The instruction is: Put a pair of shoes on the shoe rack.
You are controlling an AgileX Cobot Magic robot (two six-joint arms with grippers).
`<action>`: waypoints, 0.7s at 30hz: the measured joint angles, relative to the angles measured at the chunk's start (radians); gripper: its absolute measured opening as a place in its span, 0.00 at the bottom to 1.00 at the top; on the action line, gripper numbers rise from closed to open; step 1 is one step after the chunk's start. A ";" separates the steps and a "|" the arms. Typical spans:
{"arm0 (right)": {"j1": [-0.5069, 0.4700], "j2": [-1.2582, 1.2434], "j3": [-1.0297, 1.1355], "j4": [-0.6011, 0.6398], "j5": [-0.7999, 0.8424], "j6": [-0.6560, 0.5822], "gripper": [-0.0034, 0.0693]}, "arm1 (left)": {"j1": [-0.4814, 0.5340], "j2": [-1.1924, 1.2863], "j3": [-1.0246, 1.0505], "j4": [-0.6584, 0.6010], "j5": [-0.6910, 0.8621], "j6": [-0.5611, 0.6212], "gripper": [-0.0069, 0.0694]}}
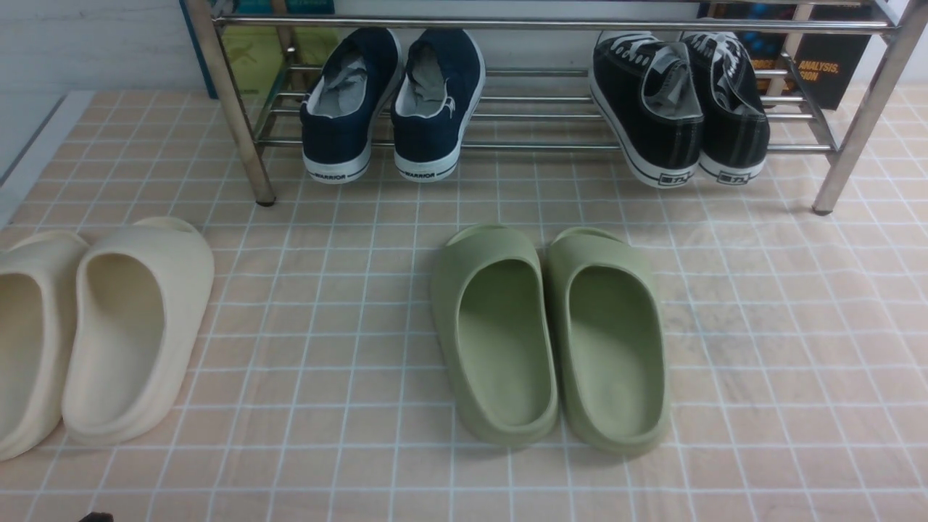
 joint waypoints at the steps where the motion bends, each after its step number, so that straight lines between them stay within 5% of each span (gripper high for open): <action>1: 0.000 0.000 0.000 0.000 0.000 0.000 0.38 | 0.000 0.000 0.000 0.000 0.001 -0.003 0.12; 21: 0.000 0.000 0.000 0.000 0.000 0.000 0.38 | 0.000 0.000 0.000 0.002 0.002 -0.006 0.14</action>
